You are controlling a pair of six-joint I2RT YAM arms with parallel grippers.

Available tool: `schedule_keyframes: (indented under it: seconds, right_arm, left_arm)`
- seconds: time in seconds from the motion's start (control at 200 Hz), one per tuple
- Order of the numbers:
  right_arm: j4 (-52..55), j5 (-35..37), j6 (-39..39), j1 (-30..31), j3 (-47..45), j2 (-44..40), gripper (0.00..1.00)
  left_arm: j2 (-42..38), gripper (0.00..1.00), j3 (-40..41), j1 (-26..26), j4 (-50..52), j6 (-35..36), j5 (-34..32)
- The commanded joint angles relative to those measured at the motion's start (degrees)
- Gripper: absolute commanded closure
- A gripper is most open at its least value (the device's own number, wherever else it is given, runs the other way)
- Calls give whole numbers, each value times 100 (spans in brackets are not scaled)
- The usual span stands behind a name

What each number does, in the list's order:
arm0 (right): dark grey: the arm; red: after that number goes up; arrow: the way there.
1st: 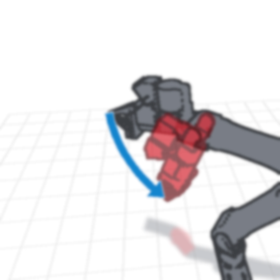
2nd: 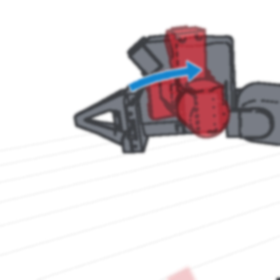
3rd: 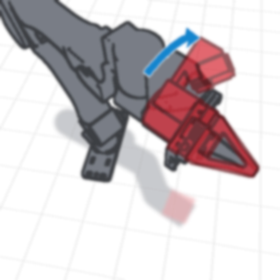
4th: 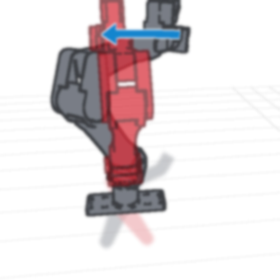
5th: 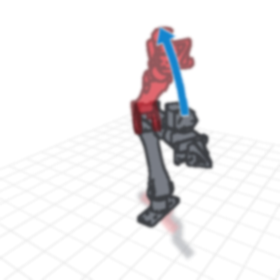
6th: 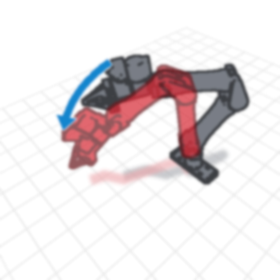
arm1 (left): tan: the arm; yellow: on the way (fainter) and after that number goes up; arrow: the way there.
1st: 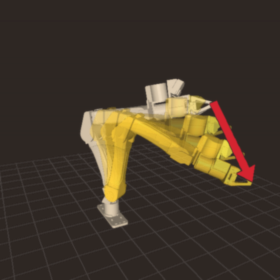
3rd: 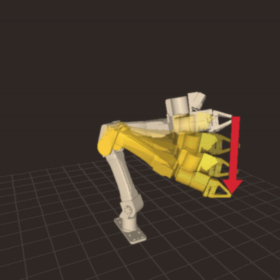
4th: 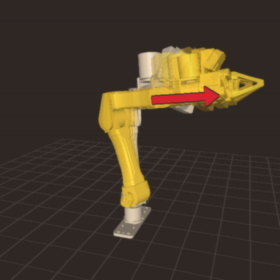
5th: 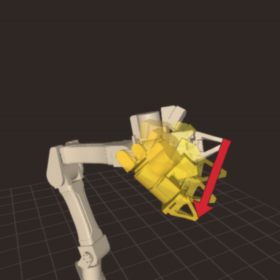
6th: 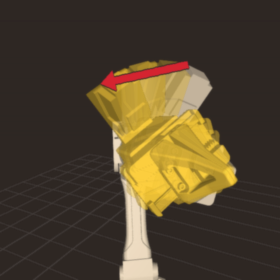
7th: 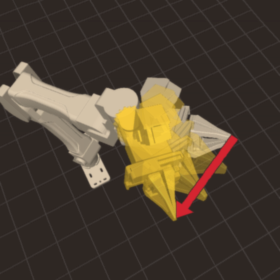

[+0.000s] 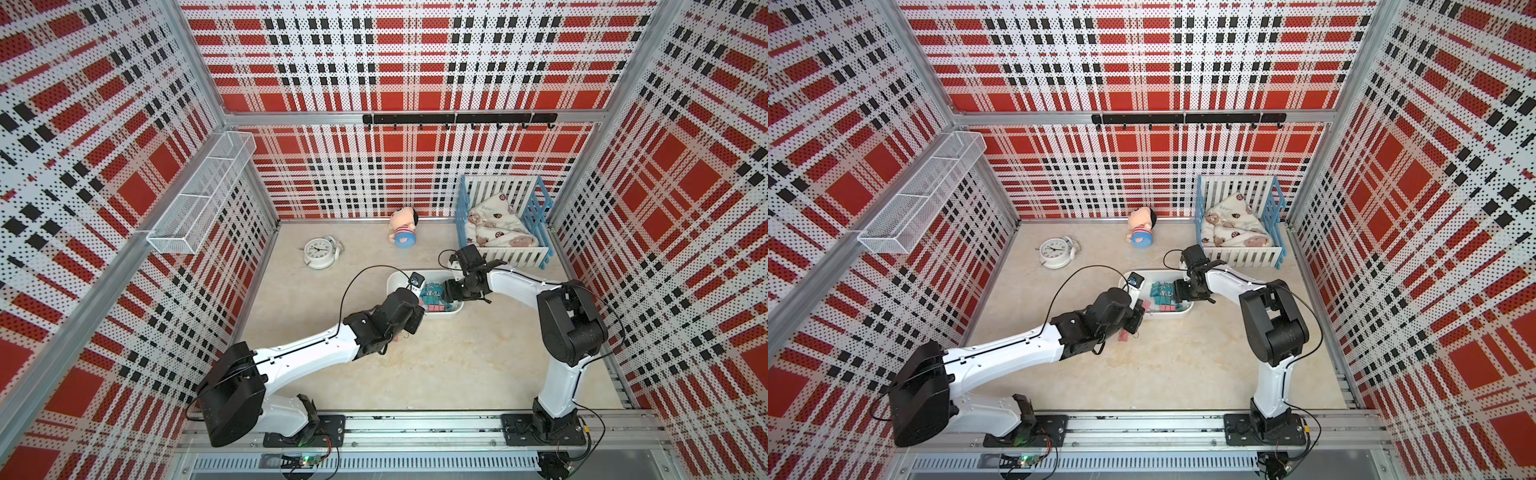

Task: Take out the binder clips from the storage box
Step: Pick up the binder clip from the storage box, then place the binder clip at the center of the board.

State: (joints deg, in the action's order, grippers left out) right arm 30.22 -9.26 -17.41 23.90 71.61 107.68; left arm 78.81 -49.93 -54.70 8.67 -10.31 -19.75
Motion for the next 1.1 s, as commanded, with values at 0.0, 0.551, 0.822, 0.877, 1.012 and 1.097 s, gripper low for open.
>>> schedule_keyframes:
  seconds: [0.0, 0.551, 0.822, 0.877, 1.012, 1.097]
  right_arm:
    - [-119, -76, 27, 53, -86, -71, 35]
    - [-144, -68, 10, 47, -141, -89, 35]
    - [-122, -59, 8, 47, -121, -65, 35]
    - [-121, -59, 5, 51, -115, -63, 35]
    - [-113, -50, 1, 52, -113, -63, 35]
    - [-119, -50, 0, 49, -113, -54, 35]
  left_arm:
    - [258, 100, -209, -199, 260, -159, -261]
    - [1303, 100, -377, -498, 508, -191, -650]
    - [1615, 100, -434, -510, 593, -191, -816]
    - [1655, 100, -447, -512, 592, -199, -834]
    - [1725, 100, -488, -509, 592, -198, -844]
    - [1760, 100, -513, -516, 593, -200, -857]
